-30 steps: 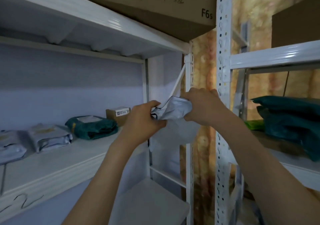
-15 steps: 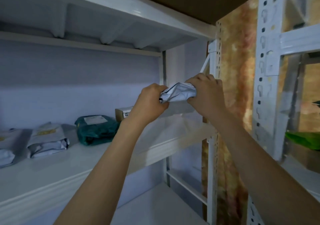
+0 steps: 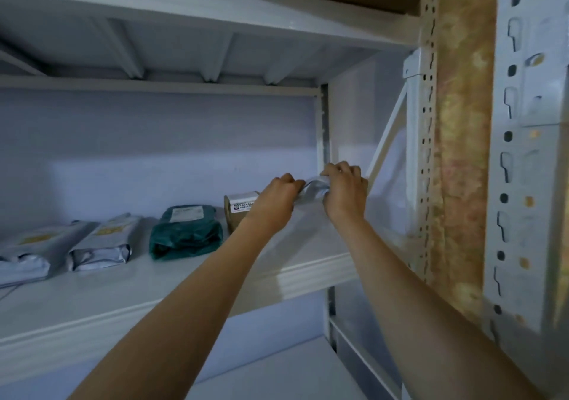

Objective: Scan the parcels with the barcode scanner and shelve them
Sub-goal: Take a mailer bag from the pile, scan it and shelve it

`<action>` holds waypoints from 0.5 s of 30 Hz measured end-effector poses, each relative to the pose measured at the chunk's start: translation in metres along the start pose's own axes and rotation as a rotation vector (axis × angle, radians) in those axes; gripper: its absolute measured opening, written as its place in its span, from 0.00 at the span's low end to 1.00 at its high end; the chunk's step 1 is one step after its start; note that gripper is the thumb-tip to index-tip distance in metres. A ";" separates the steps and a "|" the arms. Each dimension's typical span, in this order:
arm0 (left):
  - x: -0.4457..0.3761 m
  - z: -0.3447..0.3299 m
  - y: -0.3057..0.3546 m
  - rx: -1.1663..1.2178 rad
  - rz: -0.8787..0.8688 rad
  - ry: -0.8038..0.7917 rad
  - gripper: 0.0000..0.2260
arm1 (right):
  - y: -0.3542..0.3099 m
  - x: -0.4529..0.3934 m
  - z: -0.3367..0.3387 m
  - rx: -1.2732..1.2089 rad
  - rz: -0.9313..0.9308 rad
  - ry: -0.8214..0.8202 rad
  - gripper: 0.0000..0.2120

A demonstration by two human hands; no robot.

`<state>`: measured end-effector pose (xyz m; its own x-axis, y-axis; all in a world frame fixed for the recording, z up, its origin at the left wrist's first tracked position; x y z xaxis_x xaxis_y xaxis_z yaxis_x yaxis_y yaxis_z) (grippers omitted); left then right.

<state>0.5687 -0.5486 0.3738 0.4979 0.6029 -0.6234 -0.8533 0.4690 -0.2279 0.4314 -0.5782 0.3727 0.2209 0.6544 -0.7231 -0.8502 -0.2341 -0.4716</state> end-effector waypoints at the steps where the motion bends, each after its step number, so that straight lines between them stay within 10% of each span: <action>1: 0.000 -0.006 -0.001 -0.001 0.009 -0.046 0.20 | 0.002 -0.001 -0.008 0.015 -0.002 -0.028 0.19; 15: 0.002 -0.067 -0.033 -0.046 0.103 -0.630 0.16 | 0.036 -0.015 -0.080 0.202 -0.121 -0.693 0.25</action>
<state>0.5873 -0.6058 0.3301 0.3965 0.9138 -0.0880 -0.9005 0.3686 -0.2308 0.4357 -0.6539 0.3256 0.0227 0.9876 -0.1551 -0.9254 -0.0380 -0.3771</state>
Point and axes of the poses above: each hand's wrist, its own x-axis away from the middle knuckle, its own z-axis out of the back of the hand, y = z × x, the point moved 5 cm from there along -x, towards the middle knuckle, and after that the axes turned 13 degrees about -z, right-handed, at the moved point
